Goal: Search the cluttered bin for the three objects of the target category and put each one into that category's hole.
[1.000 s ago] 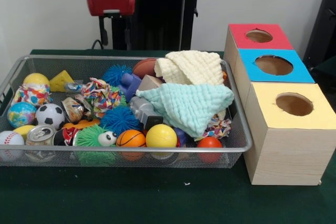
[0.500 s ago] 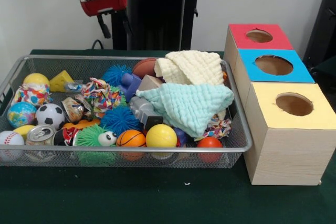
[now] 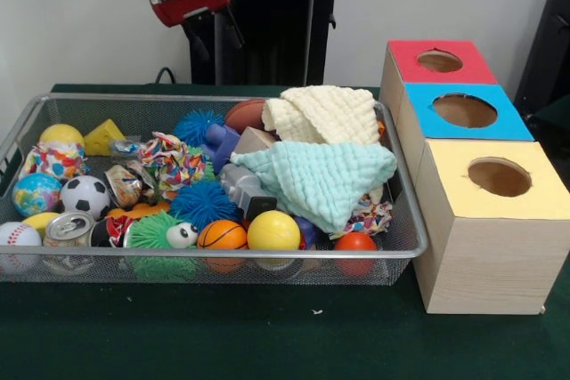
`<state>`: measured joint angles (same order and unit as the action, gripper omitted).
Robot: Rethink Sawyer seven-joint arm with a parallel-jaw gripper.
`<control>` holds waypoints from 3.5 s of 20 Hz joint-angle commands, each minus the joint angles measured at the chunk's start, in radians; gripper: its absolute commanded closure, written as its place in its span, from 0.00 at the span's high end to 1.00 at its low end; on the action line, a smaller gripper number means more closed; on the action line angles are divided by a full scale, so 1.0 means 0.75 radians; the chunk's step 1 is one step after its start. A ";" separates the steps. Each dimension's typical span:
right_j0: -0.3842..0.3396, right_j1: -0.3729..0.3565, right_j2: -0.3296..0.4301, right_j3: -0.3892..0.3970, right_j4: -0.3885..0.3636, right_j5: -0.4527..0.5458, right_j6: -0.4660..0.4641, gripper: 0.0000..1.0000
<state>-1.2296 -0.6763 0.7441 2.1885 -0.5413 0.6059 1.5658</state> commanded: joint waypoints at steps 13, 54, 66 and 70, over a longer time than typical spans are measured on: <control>-0.031 -0.078 0.238 -0.319 -0.130 0.230 -0.433 1.00; -0.059 0.205 0.078 -0.420 -0.863 -0.014 -0.519 1.00; -0.065 0.353 0.034 -0.476 -0.903 -0.064 -0.407 1.00; -0.034 0.389 -0.012 -0.498 -0.961 -0.096 -0.345 1.00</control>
<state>-1.2867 -0.4713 0.8087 1.9353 -1.1565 0.5729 1.5055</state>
